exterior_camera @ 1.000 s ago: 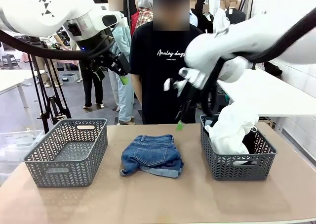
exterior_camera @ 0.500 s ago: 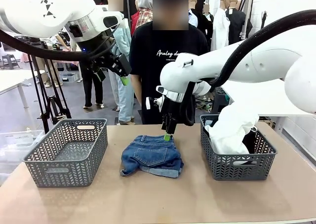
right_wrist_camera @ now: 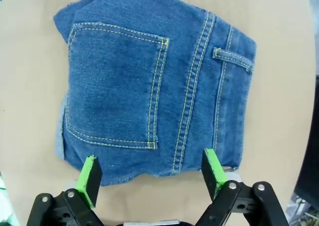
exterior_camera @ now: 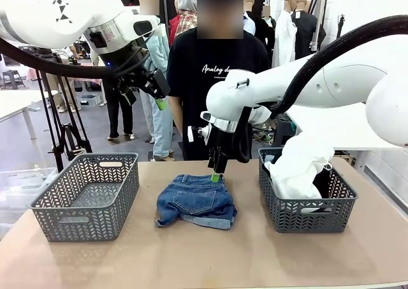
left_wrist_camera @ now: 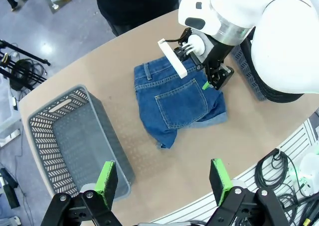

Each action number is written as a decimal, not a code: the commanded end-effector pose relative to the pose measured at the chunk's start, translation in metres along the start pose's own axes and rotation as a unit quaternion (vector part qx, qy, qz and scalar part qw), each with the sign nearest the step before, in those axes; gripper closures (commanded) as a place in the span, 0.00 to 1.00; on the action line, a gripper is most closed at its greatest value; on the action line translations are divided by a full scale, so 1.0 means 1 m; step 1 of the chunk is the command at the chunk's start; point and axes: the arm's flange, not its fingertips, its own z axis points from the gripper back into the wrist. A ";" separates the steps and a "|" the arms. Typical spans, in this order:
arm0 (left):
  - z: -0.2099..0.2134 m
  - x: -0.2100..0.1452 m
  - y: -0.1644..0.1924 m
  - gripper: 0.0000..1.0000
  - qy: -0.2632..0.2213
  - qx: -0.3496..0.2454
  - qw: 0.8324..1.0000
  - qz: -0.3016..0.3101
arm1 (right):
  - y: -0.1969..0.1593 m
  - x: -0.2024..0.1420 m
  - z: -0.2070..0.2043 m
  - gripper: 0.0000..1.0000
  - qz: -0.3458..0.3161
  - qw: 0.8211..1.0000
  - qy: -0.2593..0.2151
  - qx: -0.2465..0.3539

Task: Sort the tops and bottoms.
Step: Lift clothes from the center of the table with your right hand.

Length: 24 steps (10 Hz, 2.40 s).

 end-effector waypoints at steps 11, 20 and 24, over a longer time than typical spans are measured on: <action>0.001 0.000 0.002 0.04 -0.003 0.000 1.000 0.001 | 0.023 0.071 -0.068 0.00 -0.109 0.985 0.128 -0.025; 0.001 0.000 0.002 0.04 -0.003 0.000 1.000 0.001 | 0.022 0.069 -0.075 0.03 -0.105 0.984 0.128 0.062; 0.001 0.000 0.002 0.04 -0.003 0.000 1.000 0.001 | 0.026 0.068 -0.075 0.76 -0.101 0.983 0.138 0.062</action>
